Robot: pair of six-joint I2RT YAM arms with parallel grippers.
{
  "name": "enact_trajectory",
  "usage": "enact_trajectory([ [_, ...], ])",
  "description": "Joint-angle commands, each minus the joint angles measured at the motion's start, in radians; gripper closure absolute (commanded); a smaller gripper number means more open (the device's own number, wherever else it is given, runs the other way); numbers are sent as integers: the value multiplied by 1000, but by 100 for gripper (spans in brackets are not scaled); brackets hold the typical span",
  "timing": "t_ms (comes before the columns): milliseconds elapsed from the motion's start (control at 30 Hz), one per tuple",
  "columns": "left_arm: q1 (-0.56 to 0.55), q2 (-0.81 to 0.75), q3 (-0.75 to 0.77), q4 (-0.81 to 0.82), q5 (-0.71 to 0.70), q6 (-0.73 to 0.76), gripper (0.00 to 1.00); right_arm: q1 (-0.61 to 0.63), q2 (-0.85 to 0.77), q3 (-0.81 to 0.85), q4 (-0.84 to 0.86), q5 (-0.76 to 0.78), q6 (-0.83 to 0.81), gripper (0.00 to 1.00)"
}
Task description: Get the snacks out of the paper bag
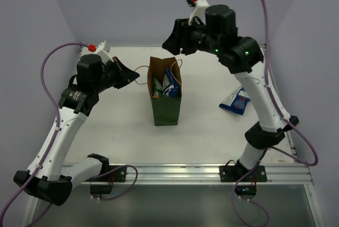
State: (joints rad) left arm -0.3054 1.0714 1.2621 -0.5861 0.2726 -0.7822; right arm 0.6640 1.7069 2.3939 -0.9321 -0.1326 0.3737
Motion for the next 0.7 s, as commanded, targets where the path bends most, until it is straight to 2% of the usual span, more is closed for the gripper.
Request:
enact_trajectory([
  [0,-4,-27,-1,19,7,11,97,54,101,51,-86,-81,68,47],
  [200,-4,-39,-3,19,-3,3,97,78,191,51,-100,-12,209,60],
  [400,-4,-37,10,17,-4,0,97,91,189,-38,-143,194,255,60],
  [667,-4,-31,16,20,-3,-5,96,91,267,-113,-163,260,148,57],
])
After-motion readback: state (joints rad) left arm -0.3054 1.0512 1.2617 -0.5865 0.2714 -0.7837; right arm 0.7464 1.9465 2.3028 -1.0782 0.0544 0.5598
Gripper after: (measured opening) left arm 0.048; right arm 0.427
